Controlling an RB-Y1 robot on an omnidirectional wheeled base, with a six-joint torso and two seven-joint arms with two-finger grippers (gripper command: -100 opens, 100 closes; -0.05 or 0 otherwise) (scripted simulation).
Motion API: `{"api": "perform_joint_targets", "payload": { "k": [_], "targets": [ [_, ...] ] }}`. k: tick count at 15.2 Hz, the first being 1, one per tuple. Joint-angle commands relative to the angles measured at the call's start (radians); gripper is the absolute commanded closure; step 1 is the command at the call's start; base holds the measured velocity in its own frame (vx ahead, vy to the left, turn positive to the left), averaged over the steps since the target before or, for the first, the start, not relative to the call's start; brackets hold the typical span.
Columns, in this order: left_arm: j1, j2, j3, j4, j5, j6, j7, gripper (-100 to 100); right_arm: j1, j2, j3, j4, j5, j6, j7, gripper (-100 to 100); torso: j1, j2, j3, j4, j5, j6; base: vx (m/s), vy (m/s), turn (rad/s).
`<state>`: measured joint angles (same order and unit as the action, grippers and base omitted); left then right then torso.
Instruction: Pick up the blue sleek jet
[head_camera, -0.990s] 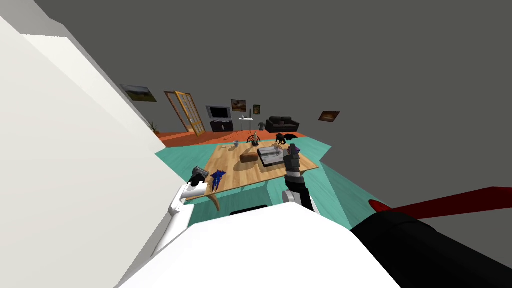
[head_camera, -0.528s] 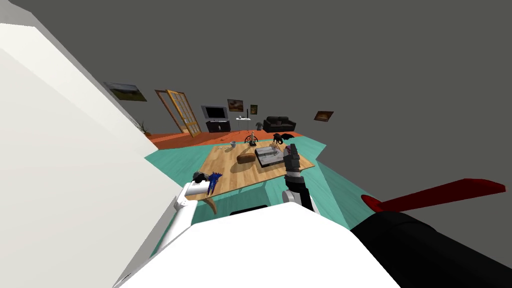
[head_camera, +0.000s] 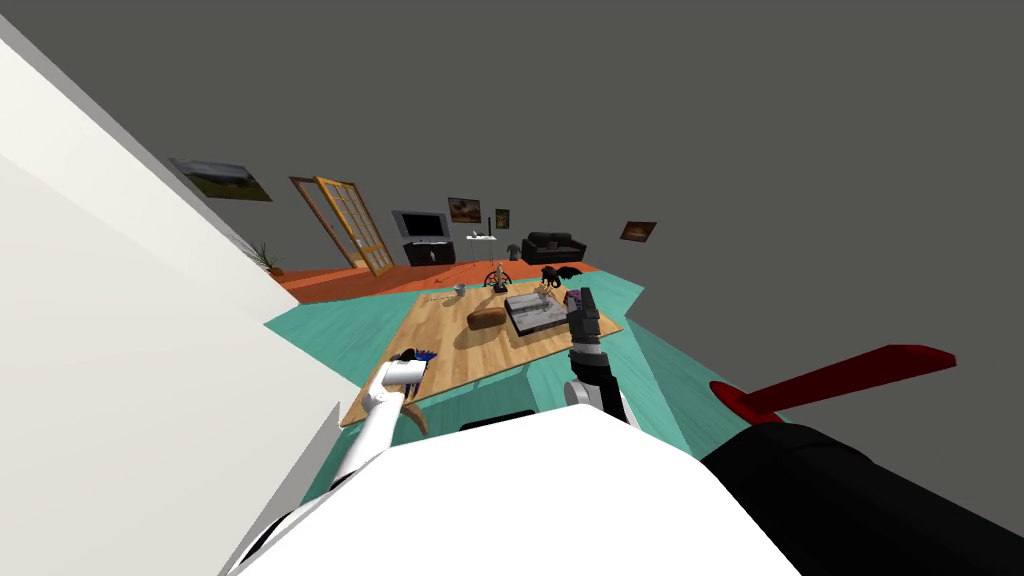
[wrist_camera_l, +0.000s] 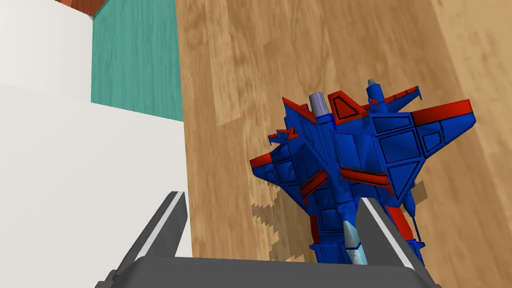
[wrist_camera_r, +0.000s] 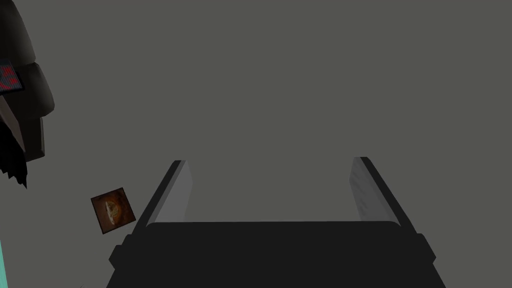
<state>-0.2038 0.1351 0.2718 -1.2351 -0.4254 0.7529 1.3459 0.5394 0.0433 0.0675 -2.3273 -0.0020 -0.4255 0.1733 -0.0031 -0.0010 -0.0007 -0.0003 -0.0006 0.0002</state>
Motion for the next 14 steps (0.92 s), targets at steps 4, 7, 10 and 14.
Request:
{"api": "perform_joint_targets", "payload": {
  "k": [4,7,10,14],
  "targets": [
    [-0.039,-0.01,0.012,0.072,-0.016,0.086,0.079,-100,0.0,0.0,0.0,0.0,0.0,0.0,0.0,0,0.0,0.0,0.0,0.0,0.0,0.0,0.021,-0.034,-0.068],
    [-0.061,-0.016,0.019,0.113,-0.026,0.125,0.119,-100,0.0,0.0,0.0,0.0,0.0,0.0,0.0,0,0.0,0.0,0.0,0.0,0.0,0.0,0.023,-0.025,-0.059],
    [-0.071,-0.017,0.023,0.132,-0.029,0.141,0.135,-100,0.0,0.0,0.0,0.0,0.0,0.0,0.0,0,0.001,0.0,0.0,0.0,0.0,0.0,0.017,-0.015,-0.041],
    [-0.04,-0.017,0.03,0.157,-0.026,0.087,0.137,-100,0.0,0.0,0.0,0.0,0.0,0.0,0.0,0,0.003,-0.002,-0.001,0.0,0.0,-0.001,0.065,0.01,0.036]
  ]
}}
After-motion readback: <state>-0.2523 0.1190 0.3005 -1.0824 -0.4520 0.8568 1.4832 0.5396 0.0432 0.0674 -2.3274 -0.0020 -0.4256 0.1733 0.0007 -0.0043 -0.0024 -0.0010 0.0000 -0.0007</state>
